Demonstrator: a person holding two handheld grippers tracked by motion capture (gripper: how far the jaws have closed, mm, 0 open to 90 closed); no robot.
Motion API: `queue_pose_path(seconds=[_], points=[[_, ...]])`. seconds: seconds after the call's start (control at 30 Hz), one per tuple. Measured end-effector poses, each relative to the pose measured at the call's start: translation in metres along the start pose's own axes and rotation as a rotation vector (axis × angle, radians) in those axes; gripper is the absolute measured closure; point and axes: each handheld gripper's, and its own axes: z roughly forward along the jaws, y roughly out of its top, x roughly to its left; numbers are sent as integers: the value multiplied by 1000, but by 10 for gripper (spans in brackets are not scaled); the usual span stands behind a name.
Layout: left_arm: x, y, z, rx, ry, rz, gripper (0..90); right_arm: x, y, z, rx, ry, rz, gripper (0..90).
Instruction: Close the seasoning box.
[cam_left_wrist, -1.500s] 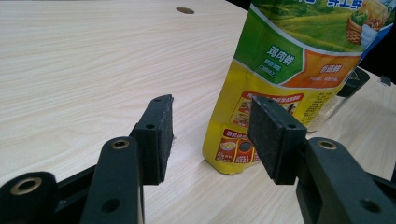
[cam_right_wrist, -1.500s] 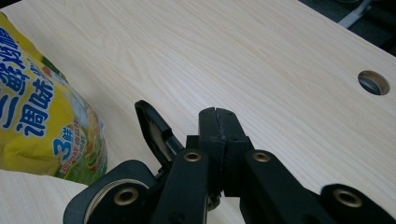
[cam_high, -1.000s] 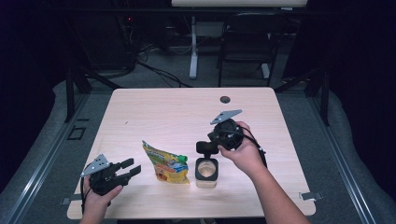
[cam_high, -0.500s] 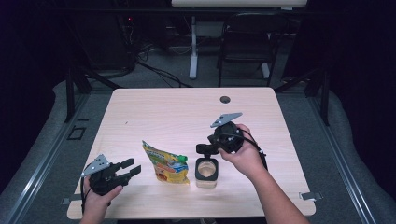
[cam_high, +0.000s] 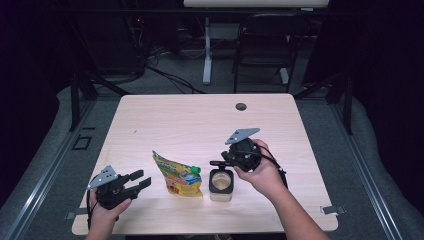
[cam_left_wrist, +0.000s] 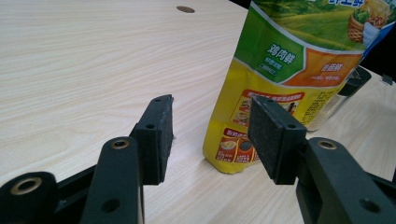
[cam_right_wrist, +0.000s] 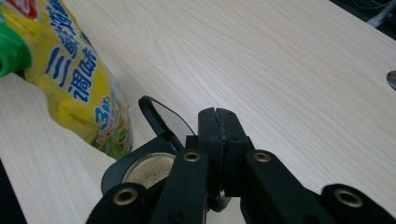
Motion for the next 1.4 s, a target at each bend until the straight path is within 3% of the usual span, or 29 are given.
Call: queue_pose_path(seconds=[0.7,1.2,1.4], points=[[0,0,0,1,2,0,509,22,-30,11,8,66,5,881],[0,0,0,1,7,-3,509,29,-41,3,-9,84,11,843],[0,0,0,1,9,-2,509,27,-49,-5,-34,77,36,830]])
